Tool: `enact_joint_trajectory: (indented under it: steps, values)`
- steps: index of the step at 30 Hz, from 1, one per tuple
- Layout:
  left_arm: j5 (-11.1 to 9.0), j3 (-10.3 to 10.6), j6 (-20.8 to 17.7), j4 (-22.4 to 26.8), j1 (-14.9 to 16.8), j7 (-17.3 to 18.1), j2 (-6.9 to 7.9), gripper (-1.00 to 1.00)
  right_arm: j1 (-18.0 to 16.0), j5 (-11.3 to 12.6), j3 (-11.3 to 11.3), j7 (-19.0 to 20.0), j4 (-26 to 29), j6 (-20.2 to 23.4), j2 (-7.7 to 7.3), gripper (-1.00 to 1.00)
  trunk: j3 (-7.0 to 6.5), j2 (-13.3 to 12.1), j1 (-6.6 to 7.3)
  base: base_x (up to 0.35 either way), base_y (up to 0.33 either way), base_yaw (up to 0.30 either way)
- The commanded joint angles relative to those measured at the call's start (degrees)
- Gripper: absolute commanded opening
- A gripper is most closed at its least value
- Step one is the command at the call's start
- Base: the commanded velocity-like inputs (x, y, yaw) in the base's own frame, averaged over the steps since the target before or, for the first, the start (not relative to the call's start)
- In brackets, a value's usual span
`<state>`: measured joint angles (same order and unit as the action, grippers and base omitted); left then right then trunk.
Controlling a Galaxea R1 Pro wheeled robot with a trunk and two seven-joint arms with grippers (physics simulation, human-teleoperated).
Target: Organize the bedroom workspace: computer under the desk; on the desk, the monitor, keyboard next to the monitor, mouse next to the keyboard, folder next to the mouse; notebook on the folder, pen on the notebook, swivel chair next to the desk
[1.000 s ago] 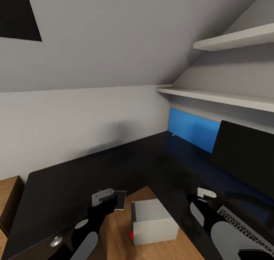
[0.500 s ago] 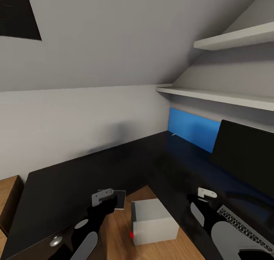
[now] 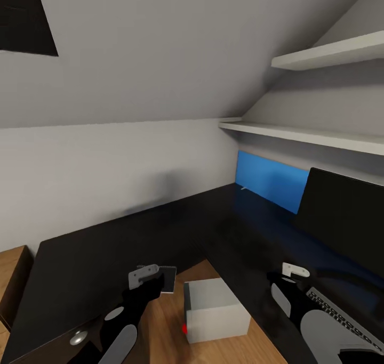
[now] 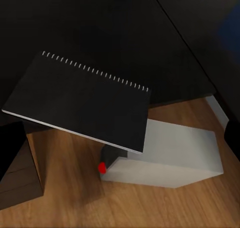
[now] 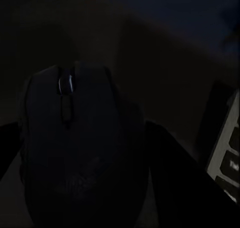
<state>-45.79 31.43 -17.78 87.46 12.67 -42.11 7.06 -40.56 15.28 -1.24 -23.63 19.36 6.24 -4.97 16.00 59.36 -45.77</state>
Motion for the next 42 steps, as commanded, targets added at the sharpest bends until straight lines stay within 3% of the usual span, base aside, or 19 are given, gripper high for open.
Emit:
enact_joint_trajectory:
  steps: [1,14,42]
  values:
    - [-0.3,0.1,-0.1,0.1,0.1,-0.4,0.05,1.0,0.0,0.3,-0.1,-0.3,0.1,0.3,-0.11,-1.0,0.08,0.1,-0.01,0.0,0.0,0.0]
    - [-0.2,0.1,-0.1,0.1,0.1,-0.4,0.13,1.0,0.0,0.4,-0.1,-0.3,0.1,0.3,-0.97,-1.0,0.08,0.1,-0.01,0.0,0.0,0.0]
    - [-0.2,0.1,-0.1,0.2,0.1,-0.4,0.17,1.0,0.0,0.4,0.0,-0.3,0.1,0.3,-1.18,-1.0,0.08,0.1,-0.01,0.0,0.0,0.0]
